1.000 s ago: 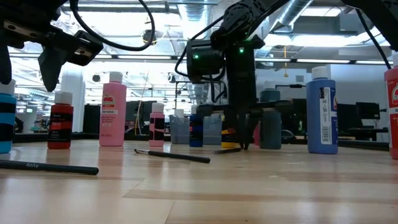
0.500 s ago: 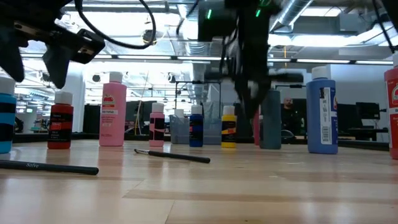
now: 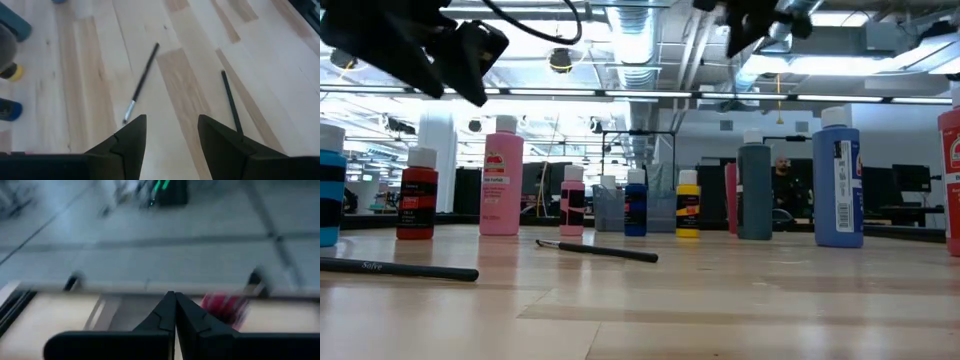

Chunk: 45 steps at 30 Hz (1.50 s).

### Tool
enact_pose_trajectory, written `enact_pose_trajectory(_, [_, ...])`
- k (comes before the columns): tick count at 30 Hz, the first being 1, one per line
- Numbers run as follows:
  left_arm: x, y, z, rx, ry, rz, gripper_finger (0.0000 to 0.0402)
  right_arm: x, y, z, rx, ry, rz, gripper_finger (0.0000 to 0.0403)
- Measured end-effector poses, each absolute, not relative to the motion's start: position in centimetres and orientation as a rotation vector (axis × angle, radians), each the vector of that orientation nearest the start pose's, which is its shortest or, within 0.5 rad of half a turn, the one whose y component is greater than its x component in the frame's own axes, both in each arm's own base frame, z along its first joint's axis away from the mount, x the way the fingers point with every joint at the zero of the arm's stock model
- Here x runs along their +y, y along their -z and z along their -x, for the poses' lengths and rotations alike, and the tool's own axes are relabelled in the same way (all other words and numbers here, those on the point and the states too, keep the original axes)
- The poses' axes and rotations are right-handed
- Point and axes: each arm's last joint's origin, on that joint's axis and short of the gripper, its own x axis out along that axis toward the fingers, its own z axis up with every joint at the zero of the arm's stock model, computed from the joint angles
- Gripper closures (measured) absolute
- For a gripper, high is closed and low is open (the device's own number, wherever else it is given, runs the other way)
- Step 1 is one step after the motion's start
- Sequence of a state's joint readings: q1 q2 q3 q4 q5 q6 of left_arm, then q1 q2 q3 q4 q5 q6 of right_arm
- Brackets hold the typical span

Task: Pick & Place Paint Supplies
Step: Put the black paintbrush into the red cup

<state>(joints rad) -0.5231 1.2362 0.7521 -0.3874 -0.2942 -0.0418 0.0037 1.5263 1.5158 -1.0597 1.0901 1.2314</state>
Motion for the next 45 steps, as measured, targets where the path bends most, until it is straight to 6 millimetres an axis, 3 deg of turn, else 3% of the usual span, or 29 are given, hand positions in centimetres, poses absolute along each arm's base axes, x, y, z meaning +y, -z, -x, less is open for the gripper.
enact_pose_trajectory(4, [-11.0, -22.1, -21.6, 0.769, 0.162, -0.297, 0.0229, -6.0, -37.7, -26.4, 0.205, 1.449, -0.363, 0.0403])
enact_pose_trajectory(8, [-10.7, -22.4, -22.0, 0.736, 0.144, -0.275, 0.0229, -9.1, -38.6, -24.9, 0.232, 1.538, -0.275, 0.0403])
enact_pose_trajectory(11, [-10.3, -22.5, -22.3, 0.728, 0.125, -0.264, 0.0229, -11.0, -38.1, -24.4, 0.240, 1.519, -0.264, 0.0403])
enact_pose_trajectory(14, [-10.0, -22.5, -22.4, 0.726, 0.113, -0.258, 0.0229, -12.7, -37.2, -24.4, 0.238, 1.333, -0.283, 0.0403])
enact_pose_trajectory(19, [-9.9, -22.5, -22.6, 0.717, 0.107, -0.251, 0.0229, -14.6, -34.1, -24.1, 0.194, 1.201, -0.258, 0.0403])
enact_pose_trajectory(25, [-9.9, -22.6, -22.6, 0.716, 0.094, -0.228, 0.0229, -15.9, -29.7, -23.9, 0.100, 1.155, -0.190, 0.0403])
enact_pose_trajectory(32, [-9.8, -22.6, -22.6, 0.712, 0.079, -0.231, 0.0229, -15.9, -25.8, -22.5, 0.025, 1.168, -0.180, 0.0403])
enact_pose_trajectory(40, [-9.8, -22.7, -22.7, 0.699, 0.057, -0.235, 0.0229, -15.7, -23.9, -21.8, 0.054, 1.175, -0.178, 0.0397])
enact_pose_trajectory(45, [-9.8, -22.7, -22.7, 0.692, 0.053, -0.233, 0.0228, -15.4, -23.5, -21.9, 0.102, 1.164, -0.154, 0.0349])
